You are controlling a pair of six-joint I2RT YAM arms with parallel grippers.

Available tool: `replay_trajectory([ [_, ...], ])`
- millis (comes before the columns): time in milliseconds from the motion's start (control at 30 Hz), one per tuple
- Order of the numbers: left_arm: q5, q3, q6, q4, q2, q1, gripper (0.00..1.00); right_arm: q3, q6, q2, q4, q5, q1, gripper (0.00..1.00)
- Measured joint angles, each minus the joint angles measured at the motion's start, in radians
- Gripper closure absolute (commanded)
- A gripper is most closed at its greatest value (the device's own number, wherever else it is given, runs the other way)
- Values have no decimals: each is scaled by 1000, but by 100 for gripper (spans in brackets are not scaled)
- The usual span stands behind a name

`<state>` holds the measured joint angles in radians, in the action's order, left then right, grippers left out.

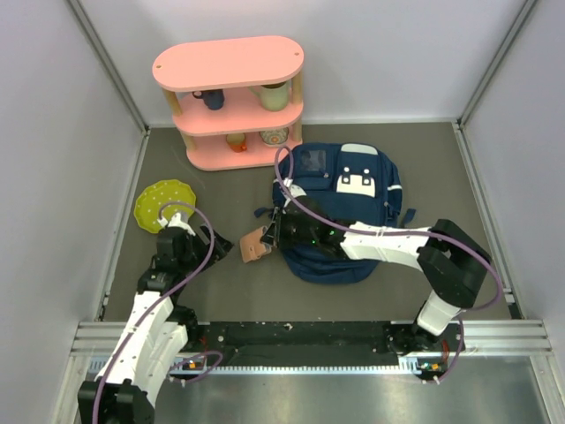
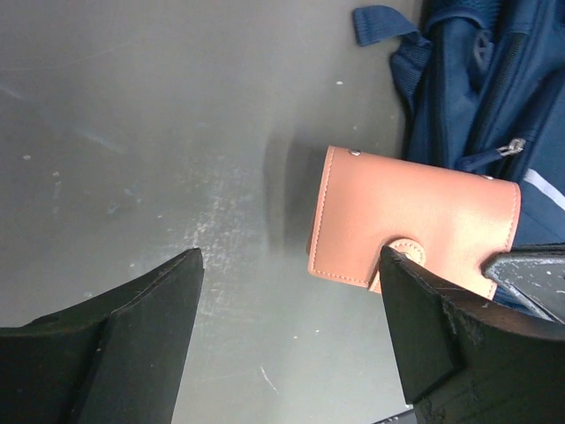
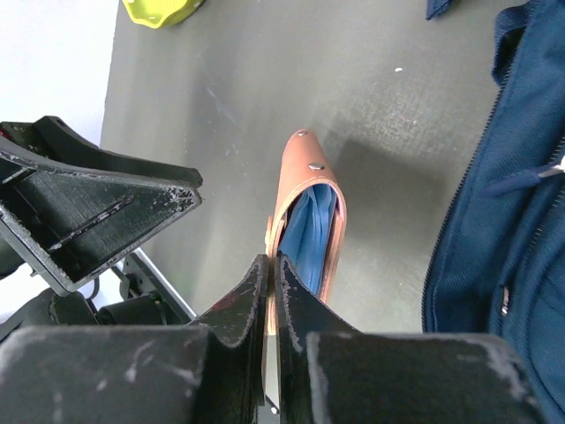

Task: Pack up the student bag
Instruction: Pick up the personal item from the center of the board.

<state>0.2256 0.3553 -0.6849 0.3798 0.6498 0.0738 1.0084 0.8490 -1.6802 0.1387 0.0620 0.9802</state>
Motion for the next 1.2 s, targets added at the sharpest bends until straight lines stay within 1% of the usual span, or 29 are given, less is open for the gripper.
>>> replay_trajectory([
  [300,152,-69,-29,-159,18,0,15,-3,-24,28,-69,-27,0,100],
  [333,167,-75,-32,-173,26,0,14,-7,-24,29,-66,-29,0,100],
  [367,192,-84,-37,-195,31,0,10,-14,-24,31,-65,-29,0,100],
  [433,210,-86,-39,-209,31,0,7,-28,-27,42,-72,-31,-2,100],
  [467,231,-87,-45,-226,29,0,1,-35,-27,52,-76,-30,-3,100],
  [600,307,-88,-67,-333,10,0,1,-95,-27,167,-85,-14,-32,100],
  [733,404,-88,-103,-494,16,0,1,-161,-27,346,-74,16,-90,100],
  [833,479,-88,-144,-642,64,0,1,-214,-27,484,-70,42,-142,100],
  [967,589,-89,-242,-921,216,28,1,-259,-27,612,-66,94,-201,100],
  [1100,657,-43,-327,-1141,410,124,1,-297,-28,712,-74,151,-241,100],
  [1200,676,-4,-400,-1305,517,178,1,-306,-27,760,-78,188,-252,100],
])
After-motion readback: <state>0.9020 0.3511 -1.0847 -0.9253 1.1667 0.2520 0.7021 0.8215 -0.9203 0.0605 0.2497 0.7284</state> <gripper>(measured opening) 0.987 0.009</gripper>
